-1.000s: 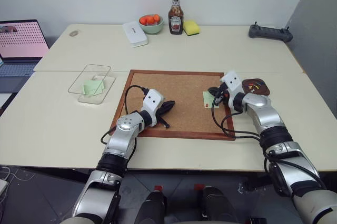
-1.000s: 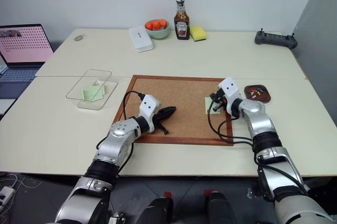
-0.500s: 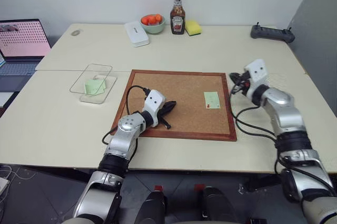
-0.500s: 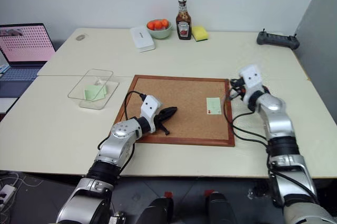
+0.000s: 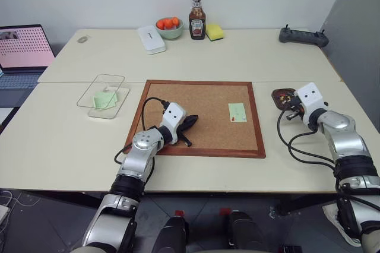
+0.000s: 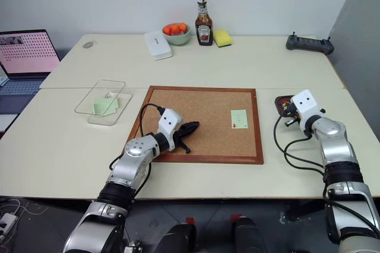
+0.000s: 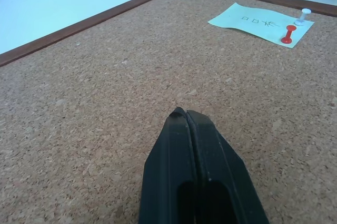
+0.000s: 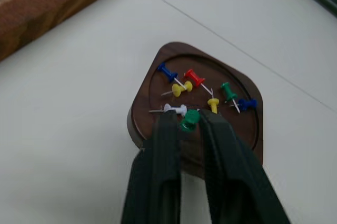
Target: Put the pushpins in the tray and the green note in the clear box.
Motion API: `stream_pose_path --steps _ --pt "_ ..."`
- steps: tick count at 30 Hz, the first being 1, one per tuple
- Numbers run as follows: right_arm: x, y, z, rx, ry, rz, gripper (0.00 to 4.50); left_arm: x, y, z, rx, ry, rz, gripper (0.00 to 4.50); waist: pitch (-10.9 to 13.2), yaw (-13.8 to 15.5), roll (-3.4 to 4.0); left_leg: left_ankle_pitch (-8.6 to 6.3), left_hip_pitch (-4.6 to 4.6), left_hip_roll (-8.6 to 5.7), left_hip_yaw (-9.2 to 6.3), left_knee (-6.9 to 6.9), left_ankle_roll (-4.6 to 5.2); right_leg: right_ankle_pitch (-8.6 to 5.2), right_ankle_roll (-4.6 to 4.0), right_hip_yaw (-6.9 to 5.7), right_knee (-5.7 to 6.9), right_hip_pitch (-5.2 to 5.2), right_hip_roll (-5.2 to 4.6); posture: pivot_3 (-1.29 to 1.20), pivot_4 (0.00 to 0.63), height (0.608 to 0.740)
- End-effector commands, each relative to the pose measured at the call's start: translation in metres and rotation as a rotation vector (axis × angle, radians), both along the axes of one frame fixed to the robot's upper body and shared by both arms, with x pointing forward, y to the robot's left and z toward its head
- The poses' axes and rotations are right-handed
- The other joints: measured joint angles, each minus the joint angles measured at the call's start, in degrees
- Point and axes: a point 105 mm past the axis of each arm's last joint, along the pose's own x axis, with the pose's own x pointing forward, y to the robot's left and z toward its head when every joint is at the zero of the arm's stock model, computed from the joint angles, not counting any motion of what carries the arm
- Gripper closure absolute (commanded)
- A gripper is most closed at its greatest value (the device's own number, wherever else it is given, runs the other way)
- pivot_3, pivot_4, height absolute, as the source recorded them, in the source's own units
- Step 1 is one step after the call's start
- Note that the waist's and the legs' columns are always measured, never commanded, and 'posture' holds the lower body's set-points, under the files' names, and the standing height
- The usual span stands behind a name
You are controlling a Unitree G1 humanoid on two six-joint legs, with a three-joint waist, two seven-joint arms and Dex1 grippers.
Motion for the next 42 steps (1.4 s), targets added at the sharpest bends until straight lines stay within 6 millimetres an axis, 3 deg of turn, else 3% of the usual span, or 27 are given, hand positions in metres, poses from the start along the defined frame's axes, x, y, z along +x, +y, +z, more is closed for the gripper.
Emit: stream_pose_path --steps 1,3,15,18,23,29,34,41,42 --pt "0.008 -0.001 0.019 -0.030 -0.072 -0.006 3.03 -0.007 -0.003 -0.018 0.022 0.057 -0.018 4.50 0.00 -0.01 0.00 0.00 0.03 0.00 0.11 0.00 0.02 0.02 0.03 0.11 -0.01 0.00 0.00 0.00 0.150 0.740" --pt "0.009 -0.002 0.020 -0.027 -0.075 -0.009 2.65 -0.007 -0.002 -0.018 0.022 0.058 -0.015 4.50 0.00 -0.01 -0.01 0.00 0.06 0.01 0.21 0.00 0.04 0.04 0.07 0.20 -0.04 0.00 0.00 0.00 0.150 0.740" --pt "0.002 -0.004 0.044 0.053 -0.143 0.035 2.65 -0.005 -0.003 -0.018 0.014 0.058 -0.011 4.50 0.00 0.00 0.00 0.00 0.08 0.02 0.27 0.00 0.05 0.05 0.09 0.26 -0.04 0.00 0.00 0.00 0.150 0.740" --pt "-0.012 0.013 0.040 0.131 -0.090 0.171 2.65 -0.006 -0.004 -0.018 0.013 0.058 -0.012 4.50 0.00 0.02 -0.01 0.00 0.08 0.02 0.26 0.00 0.06 0.05 0.10 0.25 -0.05 0.00 0.00 0.00 0.150 0.740" --pt "-0.041 0.064 0.024 0.213 0.000 0.408 2.65 -0.005 -0.003 -0.018 0.014 0.059 -0.013 4.50 -0.01 0.01 -0.03 -0.01 0.06 0.04 0.24 -0.01 0.07 0.05 0.11 0.23 -0.09 0.02 0.01 0.00 0.150 0.740" --pt "-0.045 0.103 0.008 0.217 0.009 0.472 2.65 -0.006 -0.004 -0.019 0.017 0.061 -0.016 4.50 -0.02 -0.02 -0.03 0.01 0.11 0.05 0.28 0.01 0.11 0.13 0.24 0.26 -0.09 0.02 0.02 0.00 0.150 0.740" --pt "-0.038 0.118 0.000 0.211 -0.002 0.465 2.65 -0.005 -0.004 -0.019 0.018 0.060 -0.016 4.50 -0.02 0.10 -0.05 0.01 0.07 0.05 0.26 0.01 0.11 0.13 0.23 0.27 -0.14 0.01 -0.01 0.00 0.150 0.740" --pt "-0.034 0.119 -0.005 0.215 -0.010 0.446 2.65 -0.004 -0.004 -0.018 0.018 0.058 -0.014 4.50 -0.03 0.10 -0.04 0.01 0.07 0.05 0.25 0.01 0.11 0.13 0.23 0.25 -0.14 0.00 -0.02 0.00 0.150 0.740" --pt "-0.034 0.118 -0.005 0.216 -0.010 0.446 3.01 -0.004 -0.004 -0.018 0.018 0.058 -0.013 4.50 -0.03 0.10 -0.05 0.01 0.07 0.05 0.25 0.00 0.11 0.13 0.23 0.25 -0.14 0.00 -0.01 0.00 0.150 0.740"
